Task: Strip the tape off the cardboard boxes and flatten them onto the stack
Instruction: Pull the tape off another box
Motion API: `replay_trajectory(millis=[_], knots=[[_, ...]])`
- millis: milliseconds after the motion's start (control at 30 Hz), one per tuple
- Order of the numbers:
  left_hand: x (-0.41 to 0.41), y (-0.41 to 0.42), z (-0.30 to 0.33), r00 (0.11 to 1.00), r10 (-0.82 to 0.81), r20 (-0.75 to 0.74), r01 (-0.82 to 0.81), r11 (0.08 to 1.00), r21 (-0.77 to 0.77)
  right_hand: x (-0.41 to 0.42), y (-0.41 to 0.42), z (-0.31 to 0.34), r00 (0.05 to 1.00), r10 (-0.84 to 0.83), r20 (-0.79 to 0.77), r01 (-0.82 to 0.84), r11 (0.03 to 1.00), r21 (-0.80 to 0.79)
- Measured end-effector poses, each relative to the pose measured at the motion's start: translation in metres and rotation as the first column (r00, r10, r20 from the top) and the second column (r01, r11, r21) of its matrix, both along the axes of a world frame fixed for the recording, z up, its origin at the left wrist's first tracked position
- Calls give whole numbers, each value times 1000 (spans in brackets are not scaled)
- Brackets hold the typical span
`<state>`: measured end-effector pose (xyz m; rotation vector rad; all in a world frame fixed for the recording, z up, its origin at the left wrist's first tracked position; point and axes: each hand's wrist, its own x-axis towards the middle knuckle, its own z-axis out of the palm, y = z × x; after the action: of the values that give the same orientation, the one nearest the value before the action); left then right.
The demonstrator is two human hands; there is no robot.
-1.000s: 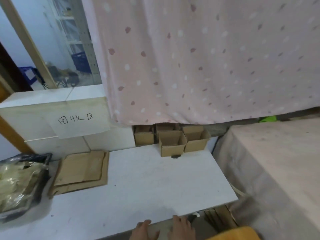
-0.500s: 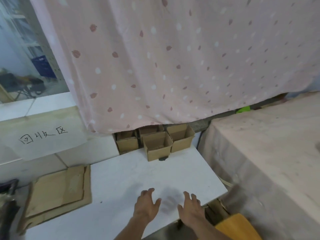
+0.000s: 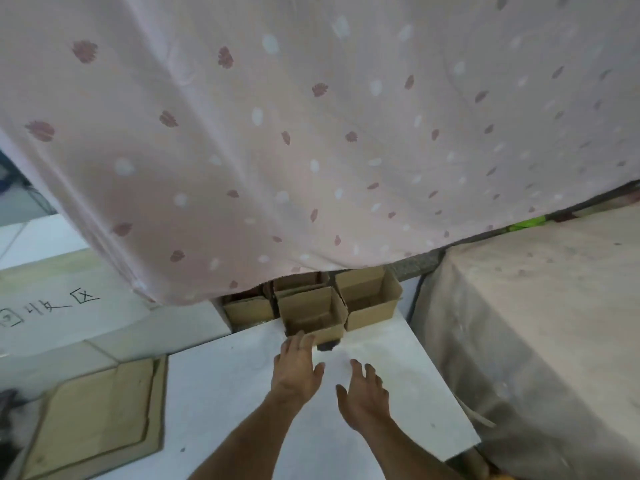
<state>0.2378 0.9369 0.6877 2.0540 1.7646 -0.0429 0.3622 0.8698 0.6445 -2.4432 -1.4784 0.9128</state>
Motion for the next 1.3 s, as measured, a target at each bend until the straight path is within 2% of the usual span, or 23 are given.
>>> replay_trajectory(millis=[167,300,467,733,833,900,1000,1067,1100,1167,1233,1300], knots=[[15,45,-9,995,-35,-92,38,999,31,13,53,-6,1000,5,-26,-2,996,94],[21,58,-18,986,-66,-155,72,997,30,20,72,-12,999,-16,-37,20,994,103],[19,65,-28,974,-61,-217,72,996,44,26,85,-12,999,-7,-43,15,982,188],[-24,48,-21,998,63,-28,-59,989,133,-10,97,-1,987,122,-107,-91,963,253],[-55,41,-17,992,125,0,-124,981,149,-37,94,4,981,139,-136,-101,962,254],[-76,37,-16,994,103,-37,-94,977,191,-52,89,5,977,147,-154,-105,962,251],[-111,22,-10,991,125,47,-132,964,231,-81,78,9,976,162,-142,-131,970,204],[-132,10,-2,956,201,215,-242,952,186,-101,72,12,977,166,-137,-141,975,174],[-148,4,-3,943,216,254,-263,950,169,-116,67,14,976,169,-140,-146,977,157],[-179,-10,-7,962,155,226,-202,957,206,-147,57,20,971,149,-185,-129,985,118],[-209,-24,-10,947,169,274,-222,959,178,-179,43,24,961,89,-262,-72,995,75],[-241,-40,-12,943,171,284,-220,964,152,-215,23,27,961,40,-273,-29,999,45]])
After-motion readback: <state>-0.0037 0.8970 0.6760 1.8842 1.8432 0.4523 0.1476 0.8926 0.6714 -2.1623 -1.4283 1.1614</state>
